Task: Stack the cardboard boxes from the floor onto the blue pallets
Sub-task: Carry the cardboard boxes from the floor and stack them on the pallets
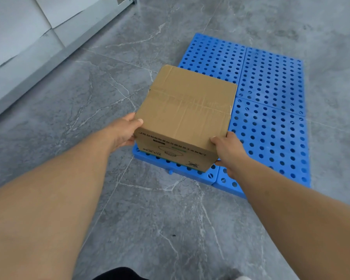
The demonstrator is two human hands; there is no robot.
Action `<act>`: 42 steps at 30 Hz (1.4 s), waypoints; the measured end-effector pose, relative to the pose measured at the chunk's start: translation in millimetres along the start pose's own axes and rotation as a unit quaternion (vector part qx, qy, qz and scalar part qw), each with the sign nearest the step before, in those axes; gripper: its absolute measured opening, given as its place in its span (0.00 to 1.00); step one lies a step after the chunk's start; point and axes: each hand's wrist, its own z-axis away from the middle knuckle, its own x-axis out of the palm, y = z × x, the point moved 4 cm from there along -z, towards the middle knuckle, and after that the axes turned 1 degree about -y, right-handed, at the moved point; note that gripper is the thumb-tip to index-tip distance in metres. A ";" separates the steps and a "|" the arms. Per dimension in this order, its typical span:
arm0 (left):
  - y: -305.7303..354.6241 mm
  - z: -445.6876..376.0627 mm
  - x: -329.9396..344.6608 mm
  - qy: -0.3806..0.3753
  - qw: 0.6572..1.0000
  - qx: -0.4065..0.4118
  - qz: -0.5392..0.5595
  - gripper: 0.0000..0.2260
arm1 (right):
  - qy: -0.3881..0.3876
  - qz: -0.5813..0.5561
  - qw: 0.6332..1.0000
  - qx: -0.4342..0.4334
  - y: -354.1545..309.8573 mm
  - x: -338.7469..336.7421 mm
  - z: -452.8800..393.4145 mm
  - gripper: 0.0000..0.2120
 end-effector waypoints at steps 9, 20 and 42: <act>-2.0 1.4 -0.1 0.003 1.000 0.000 -0.012 0.21 | -0.003 0.017 1.000 0.004 -1.9 0.0 3.3 0.16; -0.3 1.2 0.3 0.030 0.997 -0.002 -0.071 0.22 | -0.009 0.040 0.999 0.026 -5.7 -0.8 3.8 0.16; 32.9 114.3 -47.7 0.233 0.971 -0.033 -0.037 0.31 | 0.002 0.432 0.888 -0.159 -140.5 -5.8 83.7 0.27</act>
